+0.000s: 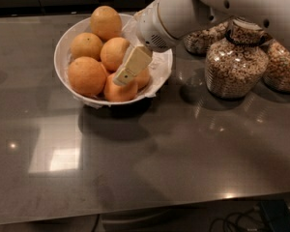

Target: Pick orange from white bowl

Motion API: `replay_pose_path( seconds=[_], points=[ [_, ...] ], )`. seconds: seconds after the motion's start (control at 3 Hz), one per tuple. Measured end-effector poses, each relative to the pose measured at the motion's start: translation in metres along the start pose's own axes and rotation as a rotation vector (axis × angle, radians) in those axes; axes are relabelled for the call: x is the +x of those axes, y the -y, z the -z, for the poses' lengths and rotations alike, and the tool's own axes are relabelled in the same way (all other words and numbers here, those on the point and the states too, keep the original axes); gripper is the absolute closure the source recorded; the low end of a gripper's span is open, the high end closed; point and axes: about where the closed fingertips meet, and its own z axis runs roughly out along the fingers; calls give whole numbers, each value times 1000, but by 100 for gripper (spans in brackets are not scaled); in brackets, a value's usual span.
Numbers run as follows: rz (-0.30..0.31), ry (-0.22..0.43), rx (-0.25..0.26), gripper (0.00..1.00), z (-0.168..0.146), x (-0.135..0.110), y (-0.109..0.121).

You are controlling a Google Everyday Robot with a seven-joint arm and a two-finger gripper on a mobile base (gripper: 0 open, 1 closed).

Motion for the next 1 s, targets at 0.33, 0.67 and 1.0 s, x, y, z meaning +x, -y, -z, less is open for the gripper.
replay_pose_path(
  seconds=[0.33, 0.67, 1.0],
  points=[
    [9, -7, 3, 13, -8, -2, 2],
    [9, -16, 15, 14, -9, -1, 6],
    [10, -15, 15, 18, -9, -1, 6]
  ],
)
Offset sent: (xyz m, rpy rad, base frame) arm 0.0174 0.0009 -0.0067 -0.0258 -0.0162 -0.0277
